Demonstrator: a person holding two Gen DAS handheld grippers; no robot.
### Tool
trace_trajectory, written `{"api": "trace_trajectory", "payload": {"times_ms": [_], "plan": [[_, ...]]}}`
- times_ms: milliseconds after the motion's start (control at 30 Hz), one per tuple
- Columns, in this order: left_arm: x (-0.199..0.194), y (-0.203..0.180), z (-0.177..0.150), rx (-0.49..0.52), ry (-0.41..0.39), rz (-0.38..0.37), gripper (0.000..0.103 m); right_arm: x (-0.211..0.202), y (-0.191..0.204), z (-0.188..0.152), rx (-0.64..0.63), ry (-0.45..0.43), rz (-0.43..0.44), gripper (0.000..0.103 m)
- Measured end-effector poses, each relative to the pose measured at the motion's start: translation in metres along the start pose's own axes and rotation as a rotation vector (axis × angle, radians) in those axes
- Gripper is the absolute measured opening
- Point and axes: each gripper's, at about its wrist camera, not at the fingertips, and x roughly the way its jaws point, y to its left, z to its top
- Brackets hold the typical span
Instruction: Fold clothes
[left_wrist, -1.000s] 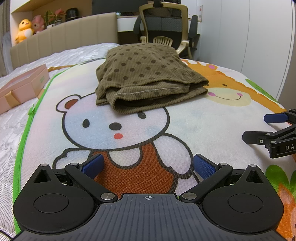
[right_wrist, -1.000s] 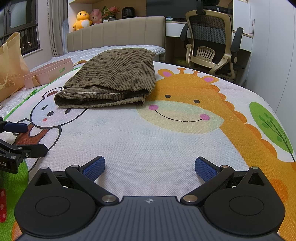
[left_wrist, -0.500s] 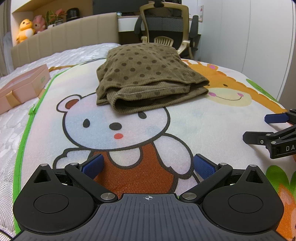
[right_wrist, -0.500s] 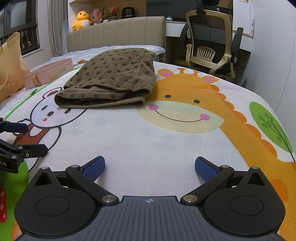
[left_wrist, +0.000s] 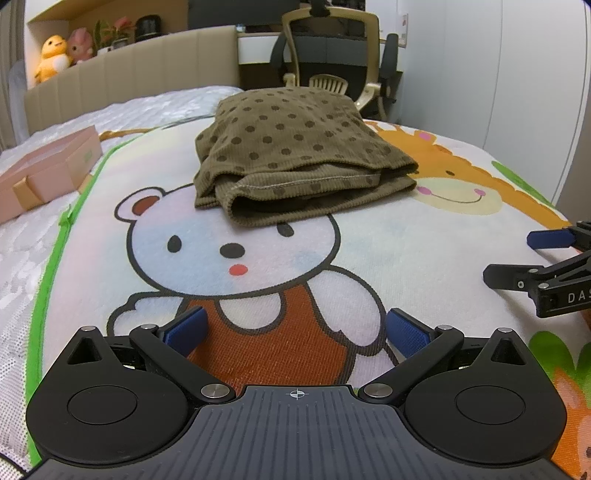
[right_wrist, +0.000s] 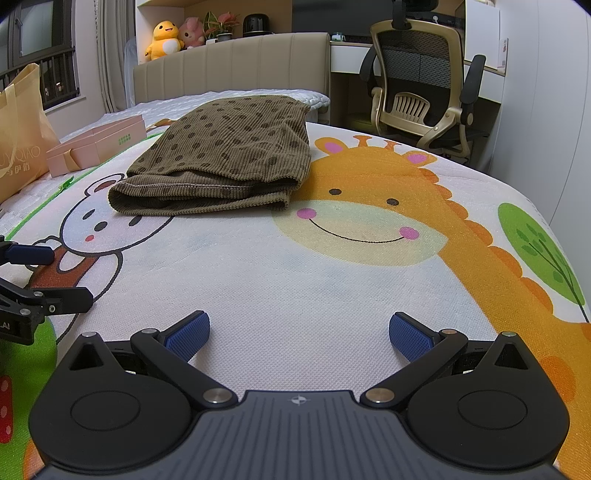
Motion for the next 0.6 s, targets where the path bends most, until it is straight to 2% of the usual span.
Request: {"api": "trace_trajectory", "payload": {"times_ms": [600], "plan": [[-0.0006,-0.0016,-0.0008,0.006,-0.003,0.015,0.103,-0.0004,-0.0005,0.0001,-0.001,-0.001,0.000,0.103]]}}
